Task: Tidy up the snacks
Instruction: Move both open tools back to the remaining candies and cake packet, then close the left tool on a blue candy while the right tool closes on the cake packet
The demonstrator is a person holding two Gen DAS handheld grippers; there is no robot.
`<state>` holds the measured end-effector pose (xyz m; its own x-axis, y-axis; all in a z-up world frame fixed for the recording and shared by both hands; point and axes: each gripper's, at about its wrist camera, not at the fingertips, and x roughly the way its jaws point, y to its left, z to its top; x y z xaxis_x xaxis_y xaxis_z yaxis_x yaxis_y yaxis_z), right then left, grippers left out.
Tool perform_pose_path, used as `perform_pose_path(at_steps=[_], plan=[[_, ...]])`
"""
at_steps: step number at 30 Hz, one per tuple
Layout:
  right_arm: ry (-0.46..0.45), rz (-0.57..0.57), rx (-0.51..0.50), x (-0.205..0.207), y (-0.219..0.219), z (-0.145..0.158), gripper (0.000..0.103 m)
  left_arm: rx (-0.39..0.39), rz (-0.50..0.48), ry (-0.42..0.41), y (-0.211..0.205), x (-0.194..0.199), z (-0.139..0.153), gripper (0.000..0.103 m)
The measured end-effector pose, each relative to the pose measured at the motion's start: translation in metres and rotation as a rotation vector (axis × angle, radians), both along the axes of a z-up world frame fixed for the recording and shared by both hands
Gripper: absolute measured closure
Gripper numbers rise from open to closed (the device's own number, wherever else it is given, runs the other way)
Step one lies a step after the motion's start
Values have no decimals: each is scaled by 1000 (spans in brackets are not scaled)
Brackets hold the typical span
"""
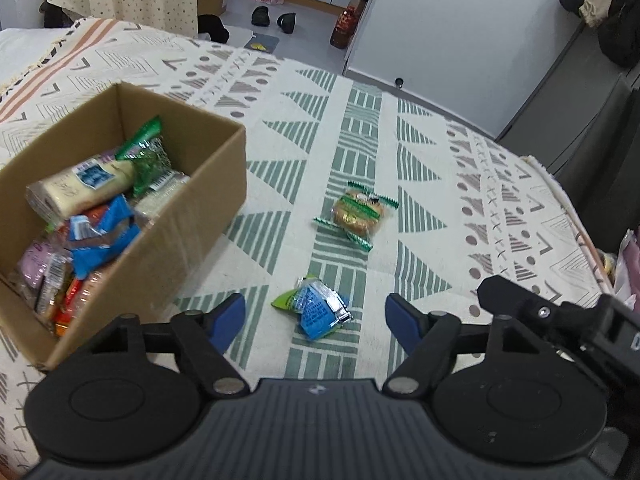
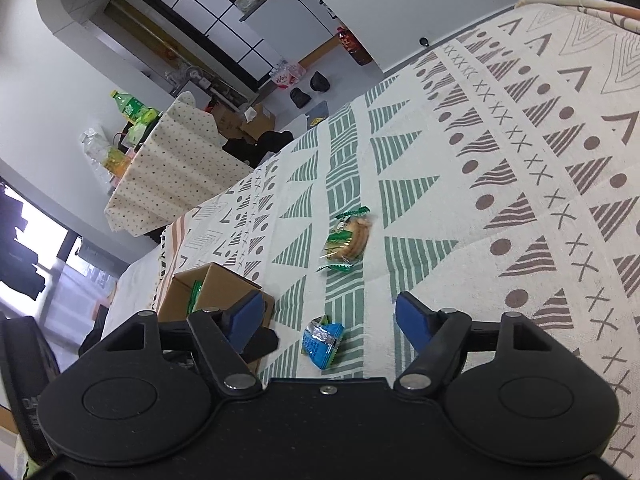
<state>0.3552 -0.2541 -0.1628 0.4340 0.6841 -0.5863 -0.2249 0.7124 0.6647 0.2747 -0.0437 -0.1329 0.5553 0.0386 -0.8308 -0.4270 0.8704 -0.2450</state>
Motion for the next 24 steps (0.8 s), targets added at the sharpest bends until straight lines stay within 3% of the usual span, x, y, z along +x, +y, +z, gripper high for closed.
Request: perform_pose_path(at_steps=[3,16,24], plan=[[13,-3,4,3,0,-5,31,-2,-8,18,-2,7,-10,37],[53,-13,2,18,7,-23,31,22,-49,73,-5,31,-46,37],[53,-26,16,29,18,-35,31,4,-58,74,1,39,-64,48]])
